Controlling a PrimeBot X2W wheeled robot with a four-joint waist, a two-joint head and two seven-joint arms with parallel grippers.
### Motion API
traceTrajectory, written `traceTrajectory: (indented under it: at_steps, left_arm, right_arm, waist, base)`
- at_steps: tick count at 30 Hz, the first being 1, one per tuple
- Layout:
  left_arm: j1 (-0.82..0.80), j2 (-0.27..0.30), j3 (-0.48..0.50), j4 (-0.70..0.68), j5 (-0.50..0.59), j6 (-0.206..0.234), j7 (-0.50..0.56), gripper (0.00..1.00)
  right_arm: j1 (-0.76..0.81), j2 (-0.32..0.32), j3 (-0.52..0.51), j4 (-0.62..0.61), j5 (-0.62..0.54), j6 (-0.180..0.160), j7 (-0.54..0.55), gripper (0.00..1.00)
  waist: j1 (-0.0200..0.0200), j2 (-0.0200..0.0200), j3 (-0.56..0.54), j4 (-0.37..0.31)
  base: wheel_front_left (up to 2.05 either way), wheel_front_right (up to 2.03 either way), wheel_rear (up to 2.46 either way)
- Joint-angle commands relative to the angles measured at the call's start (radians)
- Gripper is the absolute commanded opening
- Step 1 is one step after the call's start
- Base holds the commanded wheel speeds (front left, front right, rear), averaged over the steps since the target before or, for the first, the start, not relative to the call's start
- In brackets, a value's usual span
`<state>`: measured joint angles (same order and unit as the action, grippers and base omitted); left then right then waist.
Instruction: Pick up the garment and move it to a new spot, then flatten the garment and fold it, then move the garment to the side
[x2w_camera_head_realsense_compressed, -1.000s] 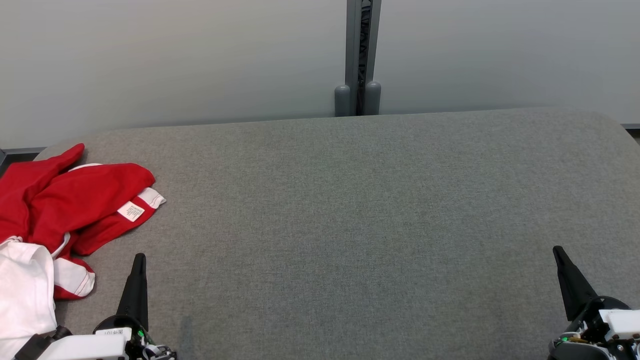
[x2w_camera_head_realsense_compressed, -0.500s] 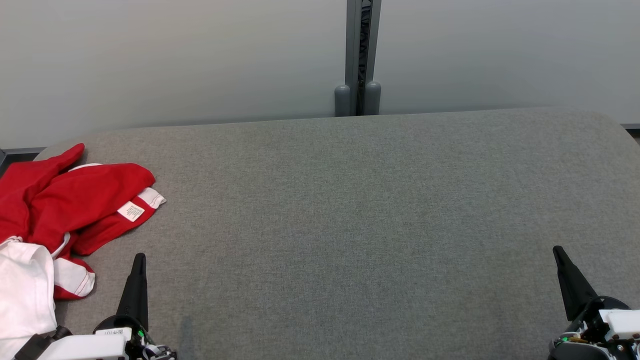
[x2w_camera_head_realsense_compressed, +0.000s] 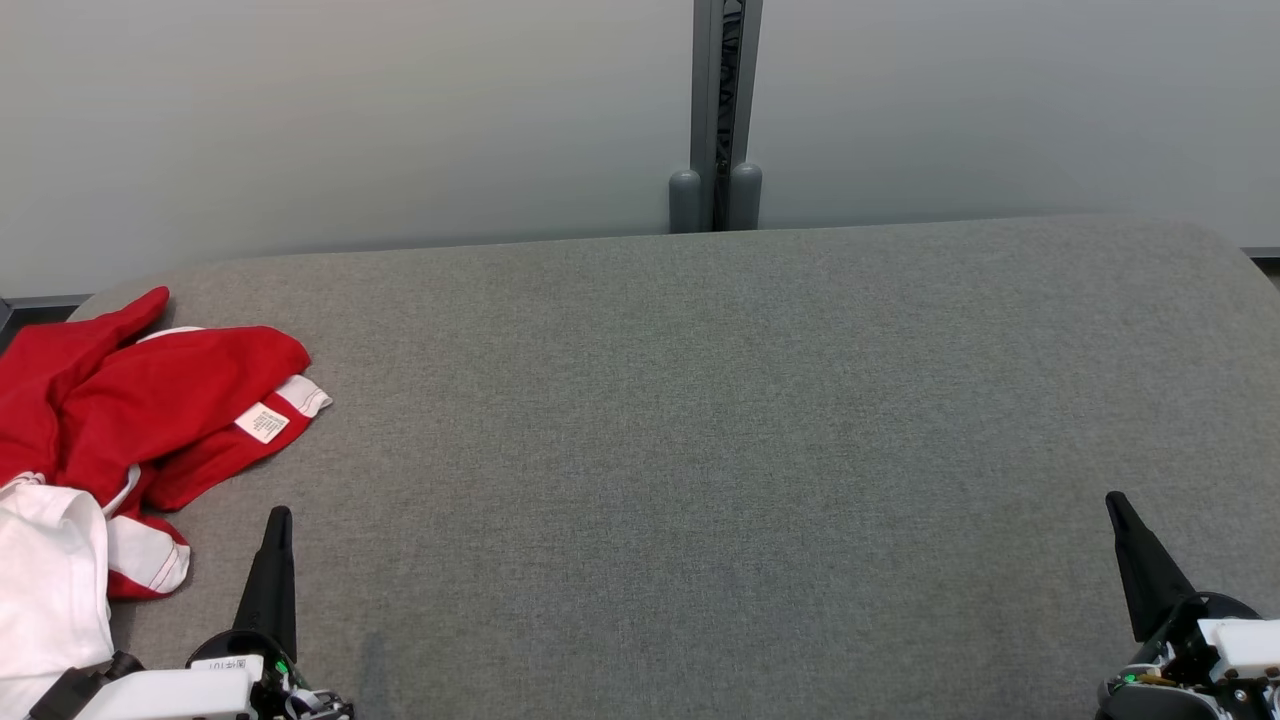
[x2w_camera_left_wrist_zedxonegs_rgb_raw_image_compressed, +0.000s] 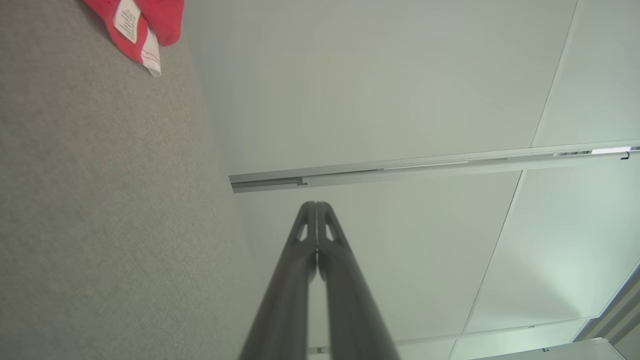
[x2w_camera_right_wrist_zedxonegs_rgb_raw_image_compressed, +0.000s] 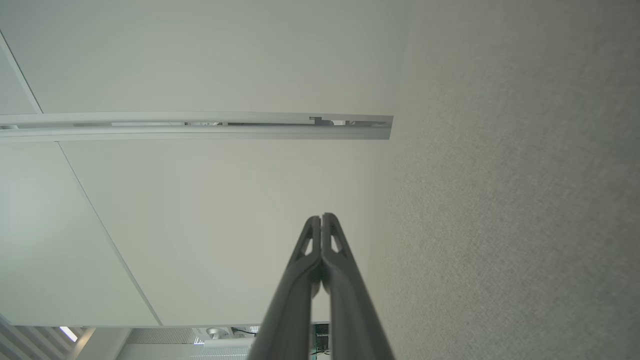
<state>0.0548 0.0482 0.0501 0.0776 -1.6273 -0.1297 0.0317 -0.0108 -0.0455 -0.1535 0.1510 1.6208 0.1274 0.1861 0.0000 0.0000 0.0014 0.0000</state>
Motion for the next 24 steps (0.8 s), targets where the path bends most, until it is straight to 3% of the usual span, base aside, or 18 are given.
traceTrajectory:
  at_steps: [1,24]
  left_arm:
    - [0.005,0.005,0.005,0.001,-0.001,-0.004,0.001,0.00]
    - [0.005,0.005,0.005,0.001,-0.001,-0.004,0.001,0.00]
  right_arm:
    - [-0.005,-0.011,-0.003,0.005,0.004,0.009,0.010,0.00]
    - [-0.005,-0.011,-0.003,0.005,0.004,0.009,0.010,0.00]
  waist:
    - [0.0000,0.0000,0.000,0.000]
    - [0.0000,0.0000,0.000,0.000]
  base:
    - [0.00,0.00,0.00]
    - [0.00,0.00,0.00]
